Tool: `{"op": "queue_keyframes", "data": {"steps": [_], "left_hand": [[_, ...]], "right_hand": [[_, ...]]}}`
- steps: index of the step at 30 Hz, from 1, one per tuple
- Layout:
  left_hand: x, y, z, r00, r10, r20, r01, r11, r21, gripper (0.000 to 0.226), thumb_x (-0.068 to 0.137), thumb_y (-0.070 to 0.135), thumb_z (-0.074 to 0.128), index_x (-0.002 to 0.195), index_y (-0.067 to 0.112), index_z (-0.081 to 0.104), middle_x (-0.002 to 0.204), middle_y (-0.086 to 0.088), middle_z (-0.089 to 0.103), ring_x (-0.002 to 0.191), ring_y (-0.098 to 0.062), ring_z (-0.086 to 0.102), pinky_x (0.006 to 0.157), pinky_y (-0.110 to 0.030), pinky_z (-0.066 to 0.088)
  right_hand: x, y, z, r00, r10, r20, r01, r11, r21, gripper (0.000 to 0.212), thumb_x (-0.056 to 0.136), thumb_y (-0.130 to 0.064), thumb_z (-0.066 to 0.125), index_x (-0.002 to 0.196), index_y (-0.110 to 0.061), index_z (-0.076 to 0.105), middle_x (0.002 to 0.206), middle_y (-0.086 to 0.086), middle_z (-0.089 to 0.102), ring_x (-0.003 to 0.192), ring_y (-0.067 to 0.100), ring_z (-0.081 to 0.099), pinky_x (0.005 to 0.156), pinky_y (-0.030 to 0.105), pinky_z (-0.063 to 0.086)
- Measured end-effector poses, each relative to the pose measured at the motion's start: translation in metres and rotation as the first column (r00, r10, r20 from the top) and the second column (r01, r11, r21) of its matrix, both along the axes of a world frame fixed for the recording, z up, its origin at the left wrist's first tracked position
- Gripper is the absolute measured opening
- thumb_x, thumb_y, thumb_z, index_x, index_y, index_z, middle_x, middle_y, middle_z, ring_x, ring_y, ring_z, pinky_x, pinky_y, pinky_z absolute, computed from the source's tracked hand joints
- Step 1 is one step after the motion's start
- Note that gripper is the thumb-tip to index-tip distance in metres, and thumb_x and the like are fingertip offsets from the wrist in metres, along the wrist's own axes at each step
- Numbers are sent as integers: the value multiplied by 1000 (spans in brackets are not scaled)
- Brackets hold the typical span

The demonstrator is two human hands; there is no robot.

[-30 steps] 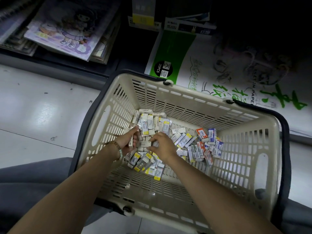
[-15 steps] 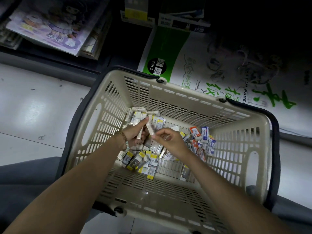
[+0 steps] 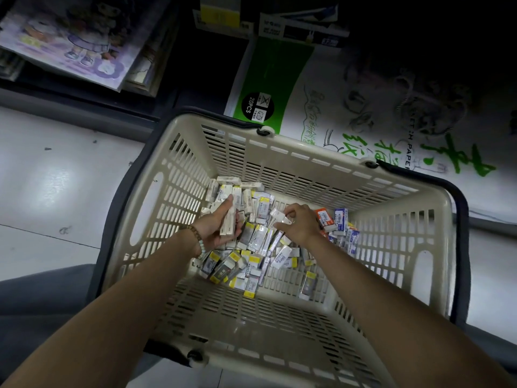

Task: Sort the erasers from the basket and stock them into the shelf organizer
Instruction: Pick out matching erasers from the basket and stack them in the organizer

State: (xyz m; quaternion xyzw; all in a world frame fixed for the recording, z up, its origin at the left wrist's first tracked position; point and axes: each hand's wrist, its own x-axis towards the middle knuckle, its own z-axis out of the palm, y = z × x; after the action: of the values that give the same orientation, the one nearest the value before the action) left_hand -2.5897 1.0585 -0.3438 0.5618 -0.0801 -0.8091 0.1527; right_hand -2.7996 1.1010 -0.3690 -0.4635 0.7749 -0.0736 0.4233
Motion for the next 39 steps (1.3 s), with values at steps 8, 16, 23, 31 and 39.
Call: {"op": "queue_keyframes", "data": {"steps": [8,16,23,31,39], "left_hand": [[-1,-4,9,995,-100,-12,99,994,-52,33,63,31,79,87,11,70,68,2,65,60,-7,62,62,-22,56],[-21,-19,61,987,-158,-29,152,977,-150,4,85,7,62,85,8,58,71,-3,59,58,-10,60,57,-21,56],[-49,-43,216,944,-306,-126,227,876,-425,19,72,21,66,86,8,61,68,-2,67,61,-13,66,60,-27,58],[-74,4,312,969,-212,-129,100,809,-579,28,58,24,76,79,7,70,72,-4,69,54,-9,61,51,-22,53],[-86,5,323,993,-113,-20,60,659,-750,43,58,27,80,95,6,70,77,-5,70,67,-13,66,55,-23,54]], "right_hand": [[8,-8,2,988,-63,138,48,993,105,42,80,-23,74,115,-6,57,120,13,59,112,29,55,96,42,45],[-18,0,91,911,-168,377,128,983,128,36,88,-19,65,116,-1,51,111,13,62,79,15,62,62,25,49],[-52,7,262,675,-184,715,264,964,-1,27,88,-17,60,114,-10,61,101,6,73,92,15,69,83,26,56],[-34,27,352,433,-166,886,508,857,-88,38,73,-26,68,106,-6,65,95,6,72,84,14,70,67,21,56],[-30,28,372,557,-123,822,475,859,-193,48,67,-29,73,110,-11,64,97,5,74,81,13,71,65,18,55]]}}
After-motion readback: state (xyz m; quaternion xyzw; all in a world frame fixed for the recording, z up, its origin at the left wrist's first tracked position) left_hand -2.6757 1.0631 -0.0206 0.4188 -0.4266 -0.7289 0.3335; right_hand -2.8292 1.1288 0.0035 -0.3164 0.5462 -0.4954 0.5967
